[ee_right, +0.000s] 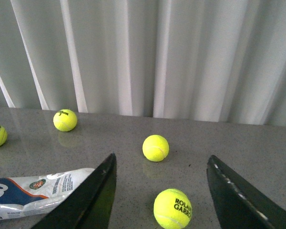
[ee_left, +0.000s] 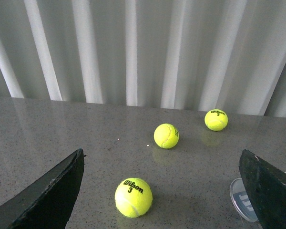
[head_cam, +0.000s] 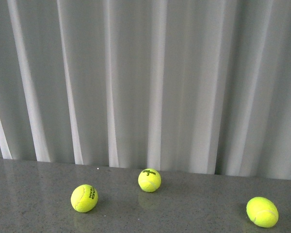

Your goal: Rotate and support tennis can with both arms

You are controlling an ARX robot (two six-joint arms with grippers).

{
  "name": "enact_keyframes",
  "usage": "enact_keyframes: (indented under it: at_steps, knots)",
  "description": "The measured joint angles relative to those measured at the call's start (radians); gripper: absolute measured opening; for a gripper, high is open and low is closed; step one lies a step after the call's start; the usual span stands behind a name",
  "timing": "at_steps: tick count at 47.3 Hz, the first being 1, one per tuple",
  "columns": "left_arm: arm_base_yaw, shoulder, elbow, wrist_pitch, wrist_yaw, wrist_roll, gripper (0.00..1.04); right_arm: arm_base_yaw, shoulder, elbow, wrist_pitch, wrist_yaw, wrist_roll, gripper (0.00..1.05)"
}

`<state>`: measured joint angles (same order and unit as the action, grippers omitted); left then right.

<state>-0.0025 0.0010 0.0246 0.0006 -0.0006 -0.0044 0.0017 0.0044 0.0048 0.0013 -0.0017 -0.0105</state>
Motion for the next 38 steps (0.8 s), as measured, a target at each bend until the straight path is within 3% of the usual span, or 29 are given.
enact_keyframes:
  at_steps: [9,29,31,33,38]
  knots:
    - [0.000,0.000,0.000,0.000,0.000,0.000,0.98,0.000,0.000,0.000,0.000,0.000,0.000,0.99]
    - [0.002,0.006,0.002,-0.006,0.010,-0.005,0.98,0.000,0.000,0.000,0.000,0.000,0.000,0.98]
    - [0.018,0.048,0.026,-0.071,0.072,-0.048,0.98,0.000,0.000,0.000,0.000,0.000,0.000,0.98]
    - [0.042,0.200,0.086,-0.139,0.195,-0.151,0.98,0.000,0.000,0.000,0.000,0.000,0.000,0.98]
    - [0.044,0.747,0.235,0.154,0.440,-0.359,0.98,0.000,0.000,0.000,0.000,0.000,0.000,0.98]
